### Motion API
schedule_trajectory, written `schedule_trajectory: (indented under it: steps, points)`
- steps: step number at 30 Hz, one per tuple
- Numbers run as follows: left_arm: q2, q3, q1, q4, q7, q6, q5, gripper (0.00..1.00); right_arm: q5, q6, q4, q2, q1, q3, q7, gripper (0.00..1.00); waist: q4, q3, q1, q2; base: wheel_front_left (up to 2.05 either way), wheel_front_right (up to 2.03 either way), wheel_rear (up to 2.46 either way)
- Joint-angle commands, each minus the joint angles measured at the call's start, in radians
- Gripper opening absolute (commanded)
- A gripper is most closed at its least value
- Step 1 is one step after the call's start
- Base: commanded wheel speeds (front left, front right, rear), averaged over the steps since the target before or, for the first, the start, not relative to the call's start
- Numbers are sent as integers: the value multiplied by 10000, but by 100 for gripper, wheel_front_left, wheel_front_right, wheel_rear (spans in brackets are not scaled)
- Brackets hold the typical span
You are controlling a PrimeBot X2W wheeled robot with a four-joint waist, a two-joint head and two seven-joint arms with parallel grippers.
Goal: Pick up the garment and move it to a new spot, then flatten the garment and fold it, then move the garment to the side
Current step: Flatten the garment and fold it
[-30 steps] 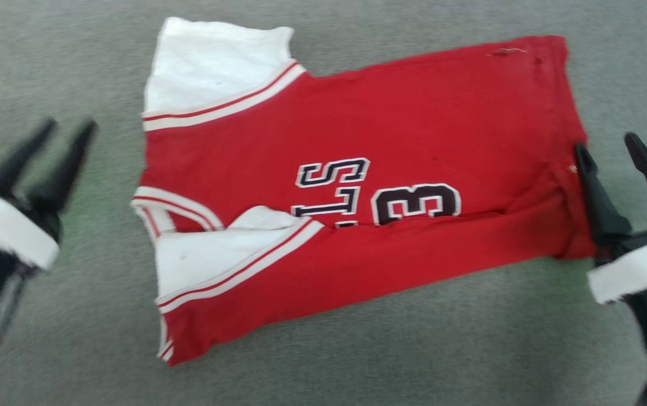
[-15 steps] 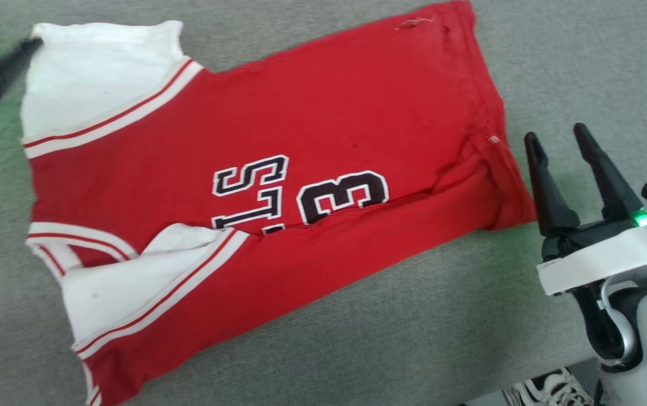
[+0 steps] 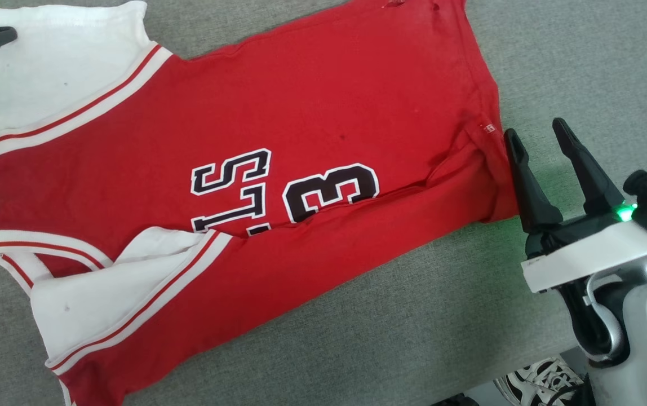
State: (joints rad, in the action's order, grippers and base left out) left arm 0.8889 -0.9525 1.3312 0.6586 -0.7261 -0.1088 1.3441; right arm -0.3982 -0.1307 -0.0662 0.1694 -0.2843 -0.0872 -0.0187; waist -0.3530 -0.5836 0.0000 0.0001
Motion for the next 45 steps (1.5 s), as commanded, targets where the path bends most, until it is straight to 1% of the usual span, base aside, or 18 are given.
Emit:
schedule_trajectory:
  steps: [1,2,6,10,14,19,21,26,27,29,33,34,35,36,39,41,45]
  points:
    - [-294,-189,-296,69,-165,-81,73,13,-16,1,-45,34,-176,-1,-64,100,31,-23,0,-1,0,0,0]
    - [-383,-166,-285,96,-243,-105,187,0,-14,1,-61,71,-215,-26,-109,100,55,-32,0,-1,0,0,0]
    - [-454,-163,-108,140,-108,-167,158,0,0,1,-33,410,-761,-225,-682,100,145,-68,0,-1,0,0,0]
    - [-616,-117,13,177,96,-219,205,0,-212,2,442,1094,-1896,-648,-1913,100,312,-141,0,-1,0,0,0]
    - [-864,-172,227,-32,337,-225,96,0,-507,1,1311,1789,-3322,-1075,-3311,100,652,-294,0,-1,0,0,0]
    - [-1046,-284,427,-517,681,-230,58,0,-1240,2,2681,2368,-5211,-1338,-5163,100,1112,-503,0,-1,0,0,0]
    - [-1111,-365,462,-745,796,-231,25,0,-1344,2,3313,2493,-5919,-1371,-5782,100,1272,-583,0,-1,0,0,0]
    - [-1336,-524,588,-1227,1070,-233,102,0,-1887,2,4690,2548,-7283,-1554,-7081,100,1706,-760,0,-1,0,0,0]
    - [-1336,-524,588,-1227,1070,-233,102,0,-1887,2,4690,2548,-7283,-1554,-7081,100,1706,-760,0,-1,0,0,0]
    - [-1444,-585,621,-1334,1147,-233,181,0,-1967,2,5120,2644,-7589,-1663,-7483,100,1875,-798,0,-1,0,0,0]
    - [-1589,-731,676,-1483,1350,-232,260,0,-2176,1,5696,2691,-7778,-2192,-8281,100,2083,-855,0,-1,0,0,0]
    - [-1627,-761,676,-1525,1421,-234,292,0,-2239,-1,5733,2723,-7814,-2264,-8300,83,2124,-864,0,-1,0,0,0]
    - [-1671,-776,678,-1584,1507,-234,326,0,-2309,-1,5776,2752,-7843,-2290,-8278,17,2165,-867,0,-1,0,0,0]
    - [-1702,-766,667,-1640,1642,-234,346,0,-2368,1,5791,2770,-7839,-2331,-8272,0,2203,-853,0,-1,0,0,0]
    - [-1709,-718,608,-1796,2146,-234,433,0,-2435,2,5642,3020,-7855,-2215,-7727,0,2320,-699,0,-1,0,0,0]
    - [-1723,-664,569,-1981,2731,-234,389,0,-2452,2,5519,3180,-7823,-2134,-7294,0,2415,-489,0,-1,0,0,0]
    - [-1784,-513,243,-2666,3682,-233,815,0,-2634,2,5246,3399,-7426,-2081,-6604,0,2665,116,0,-1,0,0,0]
